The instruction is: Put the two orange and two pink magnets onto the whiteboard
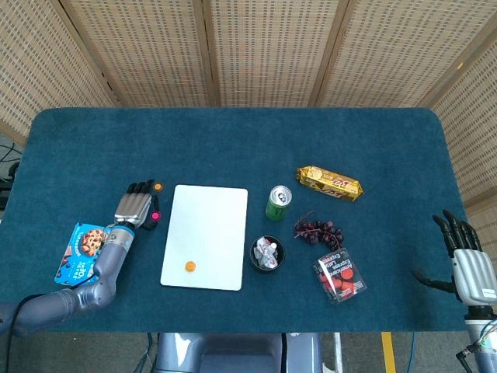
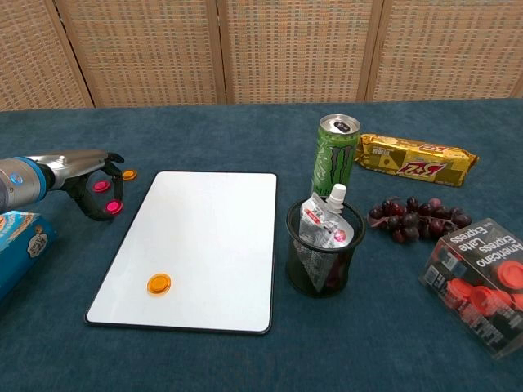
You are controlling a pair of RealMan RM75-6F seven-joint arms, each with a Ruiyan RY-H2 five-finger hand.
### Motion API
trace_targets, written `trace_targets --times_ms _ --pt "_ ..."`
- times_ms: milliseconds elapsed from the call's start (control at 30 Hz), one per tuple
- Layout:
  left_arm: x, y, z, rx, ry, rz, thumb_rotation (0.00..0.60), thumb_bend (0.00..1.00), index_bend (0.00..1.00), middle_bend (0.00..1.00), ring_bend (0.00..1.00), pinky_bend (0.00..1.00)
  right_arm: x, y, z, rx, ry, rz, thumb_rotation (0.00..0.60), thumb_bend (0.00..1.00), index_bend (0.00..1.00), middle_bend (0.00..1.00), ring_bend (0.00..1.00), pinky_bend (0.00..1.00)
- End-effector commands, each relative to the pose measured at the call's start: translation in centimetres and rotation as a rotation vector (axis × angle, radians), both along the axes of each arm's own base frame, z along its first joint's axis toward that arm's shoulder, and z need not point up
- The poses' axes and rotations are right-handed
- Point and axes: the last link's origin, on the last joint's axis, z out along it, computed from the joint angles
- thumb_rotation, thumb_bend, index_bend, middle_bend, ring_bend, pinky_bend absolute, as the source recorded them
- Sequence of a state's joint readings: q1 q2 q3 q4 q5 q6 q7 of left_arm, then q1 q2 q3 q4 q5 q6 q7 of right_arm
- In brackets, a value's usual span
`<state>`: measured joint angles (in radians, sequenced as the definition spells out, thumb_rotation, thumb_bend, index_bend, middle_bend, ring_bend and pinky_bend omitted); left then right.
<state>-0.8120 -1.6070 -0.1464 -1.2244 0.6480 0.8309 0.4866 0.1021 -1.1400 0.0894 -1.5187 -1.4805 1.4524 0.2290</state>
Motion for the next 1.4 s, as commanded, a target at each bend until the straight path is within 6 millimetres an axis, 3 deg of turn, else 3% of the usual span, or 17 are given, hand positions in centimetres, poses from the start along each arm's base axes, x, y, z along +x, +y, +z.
trace_targets --times_ms 33,267,500,567,667,900,1133,1400 --pt "1.5 0.0 1.1 0.02 -0.029 -0.038 0.6 0.32 0.58 0.0 0.0 0.0 0.0 0.0 0.0 0.0 -0.002 -0.001 0.6 0.13 0.0 0.0 0.0 0.0" --pt "5.0 -1.2 1.2 -0.013 -0.057 -0.116 0.6 0.31 0.58 0.0 0.0 0.0 0.0 0.0 0.0 0.002 -0.001 0.0 0.6 0.13 0.0 0.0 0.0 0.0" --pt "7.6 -1.5 -1.4 -0.066 -0.044 -0.121 0.6 0.29 0.57 0.0 0.0 0.0 -0.1 0.0 0.0 0.001 -0.003 -0.003 0.6 0.13 0.0 0.0 0.0 0.0" --pt "7.9 -1.5 -2.0 -0.077 -0.039 -0.118 0.6 0.25 0.51 0.0 0.0 0.0 -0.1 0.0 0.0 0.001 -0.003 -0.005 0.6 0.13 0.0 0.0 0.0 0.0" --pt "8.1 -1.5 -2.3 -0.087 -0.037 -0.115 0.6 0.18 0.34 0.0 0.0 0.0 -0.1 0.0 0.0 0.003 -0.004 -0.007 0.6 0.13 0.0 0.0 0.0 0.0" --pt "6.6 -0.1 -0.3 -0.019 -0.039 -0.1 0.6 0.2 0.31 0.0 0.0 0.0 -0.1 0.0 0.0 0.006 -0.005 -0.009 0.6 0.13 0.0 0.0 0.0 0.0" --pt "4.0 3.0 2.3 0.058 -0.032 -0.053 0.6 0.27 0.31 0.0 0.0 0.0 -0.2 0.0 0.0 0.01 -0.002 -0.014 0.6 0.13 0.0 0.0 0.0 0.0" --pt "1.3 6.1 3.1 0.09 0.005 0.016 0.6 0.27 0.33 0.0 0.0 0.0 -0.1 -0.1 -0.1 0.014 0.003 -0.022 0.6 0.13 0.0 0.0 0.0 0.0"
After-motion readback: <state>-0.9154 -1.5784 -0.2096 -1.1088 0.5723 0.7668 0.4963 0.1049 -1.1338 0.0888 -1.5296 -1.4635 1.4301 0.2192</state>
